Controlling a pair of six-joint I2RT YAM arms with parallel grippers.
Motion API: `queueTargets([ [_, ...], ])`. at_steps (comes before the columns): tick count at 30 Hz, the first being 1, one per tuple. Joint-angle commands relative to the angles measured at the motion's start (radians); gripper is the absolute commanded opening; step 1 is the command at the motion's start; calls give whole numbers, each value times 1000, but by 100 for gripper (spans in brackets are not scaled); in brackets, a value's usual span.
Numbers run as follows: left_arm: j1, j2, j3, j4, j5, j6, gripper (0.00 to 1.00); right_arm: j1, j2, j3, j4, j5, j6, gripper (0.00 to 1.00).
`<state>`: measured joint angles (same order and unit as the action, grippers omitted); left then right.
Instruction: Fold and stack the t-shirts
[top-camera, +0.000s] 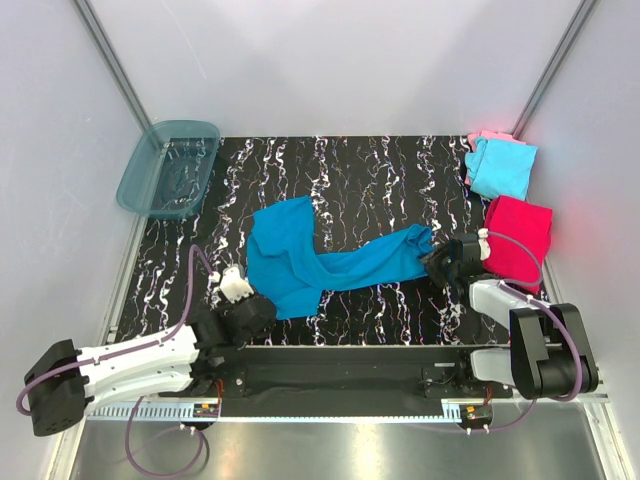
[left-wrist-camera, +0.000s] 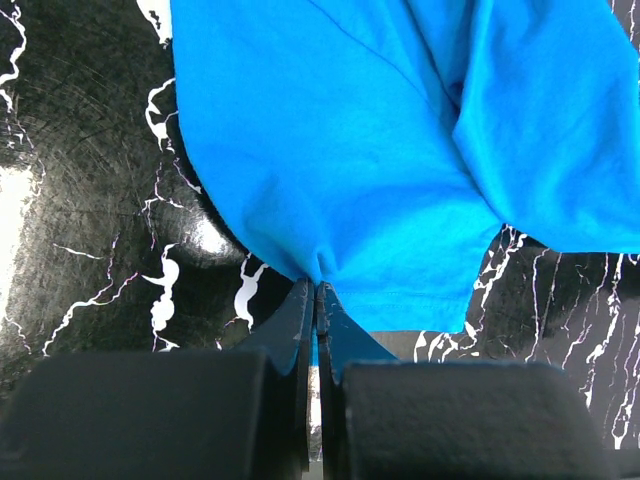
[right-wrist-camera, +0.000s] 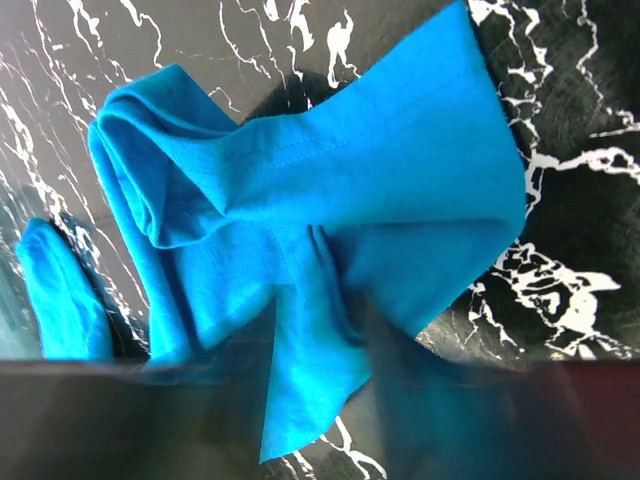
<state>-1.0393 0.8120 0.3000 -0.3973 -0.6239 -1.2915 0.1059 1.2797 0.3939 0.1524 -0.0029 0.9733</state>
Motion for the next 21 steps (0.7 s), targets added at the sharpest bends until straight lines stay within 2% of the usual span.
queueTargets([
  [1,2,-2,-6,25,-10,-8,0,6,-5,17,30,4,7,26],
  [3,2,6,-4,26,-10,-9,0,8,-13,22,16,6,8,9],
  [5,2,9,-2,28,-8,-9,0,6,-22,25,6,4,11,0],
  [15,2,62,-12,60,-2,-6,0,6,-164,89,-80,-17,44,0],
  [21,-16,143,-39,135,12,-34,0,8,-125,249,-109,-29,79,0],
])
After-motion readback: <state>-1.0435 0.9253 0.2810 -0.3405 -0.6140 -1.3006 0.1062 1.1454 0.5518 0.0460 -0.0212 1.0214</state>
